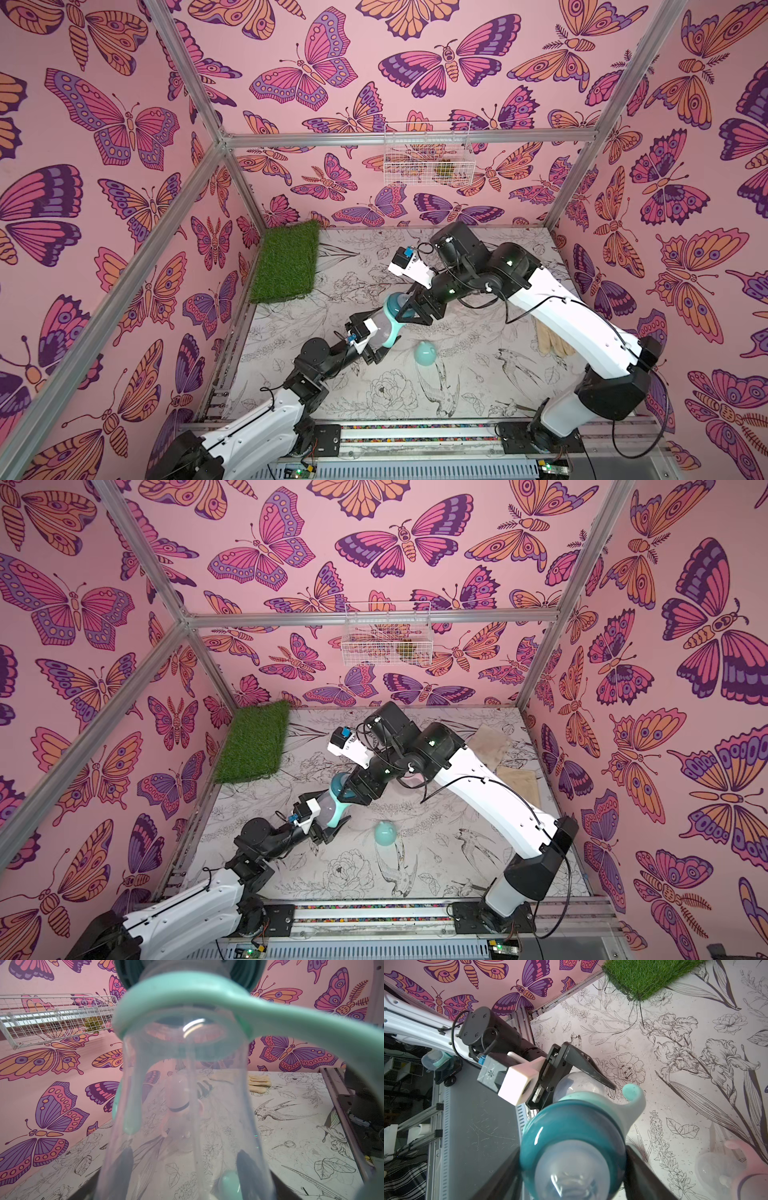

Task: Assemble the baby bottles
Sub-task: Close the nipple on the baby bottle.

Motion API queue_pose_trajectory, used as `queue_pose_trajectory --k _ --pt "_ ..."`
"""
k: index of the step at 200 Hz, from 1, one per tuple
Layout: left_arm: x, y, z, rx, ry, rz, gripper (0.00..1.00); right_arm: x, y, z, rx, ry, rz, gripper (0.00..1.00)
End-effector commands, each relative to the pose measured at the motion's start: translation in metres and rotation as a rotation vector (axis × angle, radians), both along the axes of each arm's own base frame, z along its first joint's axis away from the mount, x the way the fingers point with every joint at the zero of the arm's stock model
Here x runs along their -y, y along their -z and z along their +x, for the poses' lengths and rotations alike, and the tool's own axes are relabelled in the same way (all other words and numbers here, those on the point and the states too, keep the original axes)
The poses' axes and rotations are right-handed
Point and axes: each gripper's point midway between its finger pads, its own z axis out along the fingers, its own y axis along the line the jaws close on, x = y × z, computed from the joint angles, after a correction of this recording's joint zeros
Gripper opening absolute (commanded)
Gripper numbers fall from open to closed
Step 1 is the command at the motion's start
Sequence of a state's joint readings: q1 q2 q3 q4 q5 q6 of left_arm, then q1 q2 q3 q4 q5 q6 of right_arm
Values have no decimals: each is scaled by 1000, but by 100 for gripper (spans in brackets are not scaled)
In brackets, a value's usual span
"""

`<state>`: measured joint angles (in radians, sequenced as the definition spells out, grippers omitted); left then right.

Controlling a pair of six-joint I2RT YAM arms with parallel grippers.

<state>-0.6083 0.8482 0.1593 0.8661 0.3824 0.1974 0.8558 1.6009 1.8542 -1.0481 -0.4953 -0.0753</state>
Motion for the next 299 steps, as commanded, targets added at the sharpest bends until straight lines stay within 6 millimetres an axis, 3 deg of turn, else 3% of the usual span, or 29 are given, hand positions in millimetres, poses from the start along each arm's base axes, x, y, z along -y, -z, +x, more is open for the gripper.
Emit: queue_pose_trajectory --k 1,59,64,78,158,171,246,299 --pt "1 -28 -3 79 8 -51 0 2 9 2 2 5 -22 29" --pt "0 -27 -3 79 -1 -47 0 12 10 22 12 86 -15 27" --pt "0 -28 -2 80 -1 -48 0 16 -1 19 31 89 12 27" --pt "0 -27 -2 79 1 -47 0 15 -4 18 22 83 26 27" --pt "6 -27 -2 81 24 -27 0 10 2 -4 -78 -14 46 27" --pt "8 -26 -2 78 33 -21 0 6 14 0 -99 -14 22 27" --pt "11 -29 -2 89 33 -7 0 8 26 2 -116 -7 -20 27" --pt "4 -34 6 120 -32 -9 0 -3 27 4 -174 32 46 24"
